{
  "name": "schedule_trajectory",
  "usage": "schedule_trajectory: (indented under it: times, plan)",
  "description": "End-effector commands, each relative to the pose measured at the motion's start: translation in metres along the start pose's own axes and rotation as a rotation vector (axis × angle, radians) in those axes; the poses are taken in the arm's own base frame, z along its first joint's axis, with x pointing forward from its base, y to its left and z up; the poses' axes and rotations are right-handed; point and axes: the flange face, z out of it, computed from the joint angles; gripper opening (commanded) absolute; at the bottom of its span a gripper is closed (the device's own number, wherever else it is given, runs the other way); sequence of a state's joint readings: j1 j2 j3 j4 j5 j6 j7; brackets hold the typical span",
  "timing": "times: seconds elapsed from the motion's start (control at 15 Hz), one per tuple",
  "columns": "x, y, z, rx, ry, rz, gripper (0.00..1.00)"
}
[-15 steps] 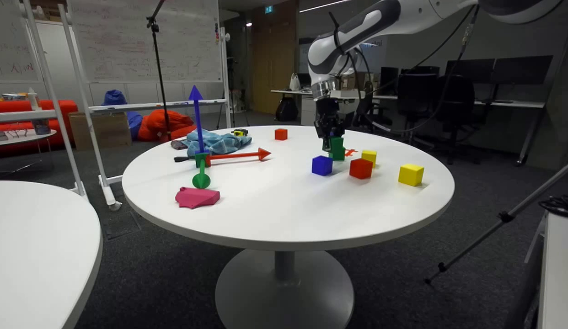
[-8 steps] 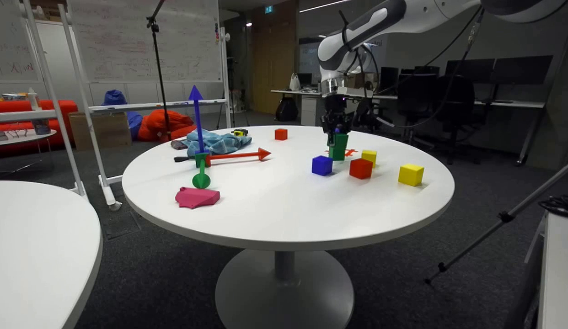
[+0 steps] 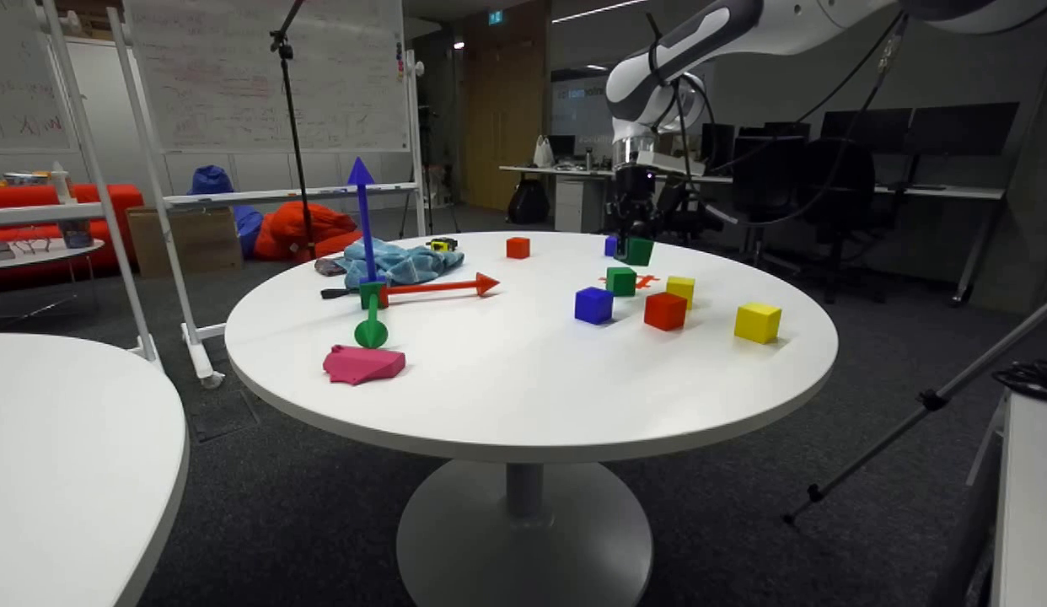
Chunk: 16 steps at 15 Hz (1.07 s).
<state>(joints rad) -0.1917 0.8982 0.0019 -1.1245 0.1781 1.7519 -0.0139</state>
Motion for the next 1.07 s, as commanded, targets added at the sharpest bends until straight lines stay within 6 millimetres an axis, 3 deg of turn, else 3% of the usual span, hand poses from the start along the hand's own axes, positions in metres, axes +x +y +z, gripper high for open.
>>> schedule_trajectory:
  times: [0.0, 0.33, 0.4, 0.67, 1.0]
  plan:
    - [-0.008, 0.020, 0.004, 0.058, -0.011, 0.026, 0.28]
    - [-0.010, 0.051, 0.025, 0.125, -0.048, 0.074, 0.28]
    - [-0.011, 0.055, 0.028, 0.137, -0.055, 0.084, 0.74]
    - [-0.014, 0.057, 0.032, 0.155, -0.057, 0.101, 1.00]
    - [-0.016, 0.043, 0.029, 0.139, -0.046, 0.088, 1.00]
